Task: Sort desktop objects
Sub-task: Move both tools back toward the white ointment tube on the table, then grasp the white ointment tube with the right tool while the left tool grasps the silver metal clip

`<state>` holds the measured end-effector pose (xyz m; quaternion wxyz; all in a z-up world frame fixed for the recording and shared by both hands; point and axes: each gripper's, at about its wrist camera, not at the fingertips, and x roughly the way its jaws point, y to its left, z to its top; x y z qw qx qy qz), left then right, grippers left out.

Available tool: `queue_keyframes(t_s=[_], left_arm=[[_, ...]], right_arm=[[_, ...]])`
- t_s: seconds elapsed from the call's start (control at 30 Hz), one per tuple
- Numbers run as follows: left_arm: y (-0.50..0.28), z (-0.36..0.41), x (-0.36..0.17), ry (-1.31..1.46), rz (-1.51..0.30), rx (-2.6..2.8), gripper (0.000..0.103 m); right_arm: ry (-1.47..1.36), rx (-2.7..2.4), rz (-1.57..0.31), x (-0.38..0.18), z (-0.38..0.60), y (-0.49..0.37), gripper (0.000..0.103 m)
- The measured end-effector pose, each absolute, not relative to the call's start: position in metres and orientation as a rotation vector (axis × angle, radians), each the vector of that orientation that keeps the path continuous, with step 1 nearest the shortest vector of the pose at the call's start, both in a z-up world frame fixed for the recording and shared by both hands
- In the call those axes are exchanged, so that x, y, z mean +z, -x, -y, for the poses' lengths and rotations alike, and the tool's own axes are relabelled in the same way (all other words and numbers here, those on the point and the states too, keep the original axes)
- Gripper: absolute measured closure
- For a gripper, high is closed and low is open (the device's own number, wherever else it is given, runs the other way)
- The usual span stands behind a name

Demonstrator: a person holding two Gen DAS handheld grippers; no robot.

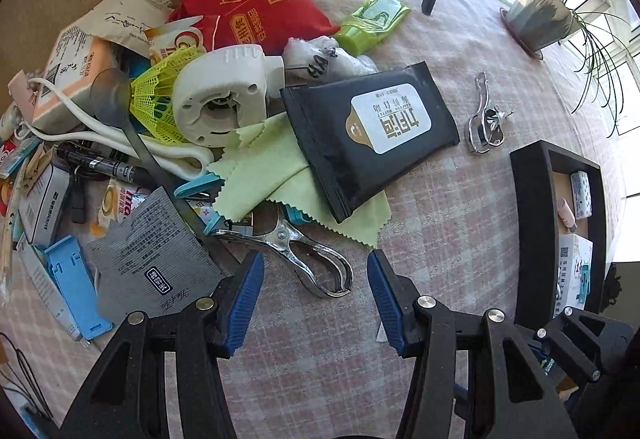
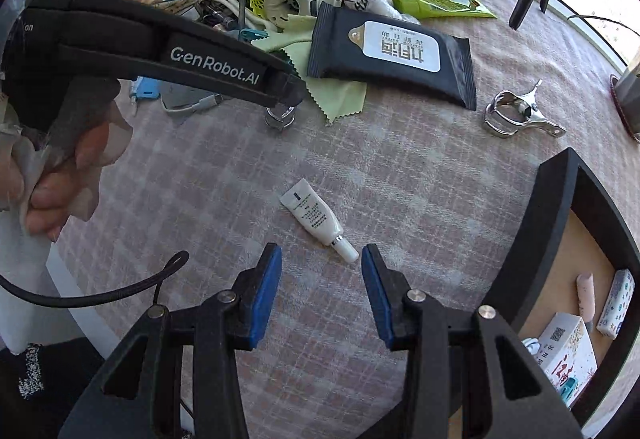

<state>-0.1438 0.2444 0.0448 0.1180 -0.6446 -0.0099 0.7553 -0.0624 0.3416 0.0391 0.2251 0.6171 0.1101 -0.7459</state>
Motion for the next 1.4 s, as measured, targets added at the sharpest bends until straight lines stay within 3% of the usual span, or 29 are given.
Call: queue_keyframes(t_s=[0.4, 0.67, 0.83, 0.9, 1.4], left_arm=[[0.148, -0.237, 0.027, 1.905, 0.011, 2.227, 0.069], [0.139, -0.232, 0.030, 1.879, -0.014, 2.234, 0.072], [0.128, -0.226, 0.032, 1.862, -0.021, 2.245, 0.075], [0.120, -0.223, 0.033, 1.849, -0.023, 2.247, 0.076], [0.058, -0.217, 0.036, 1.782, 0.014, 2.241, 0.079]], right_arm=[[-1.718, -2.043, -0.388, 0.012, -0.333, 0.071, 0.062], [-1.720, -2.046, -0.418, 0.007, -0.333, 0.072, 0.063], [-1.713, -2.080, -0.441, 0.009, -0.337, 0.072, 0.079], [-1.726, -2.087, -0.405, 0.010, -0.344, 0.072, 0.085], [-1.728, -2.258, 0.146, 0.033, -0.420, 0.076, 0.085]])
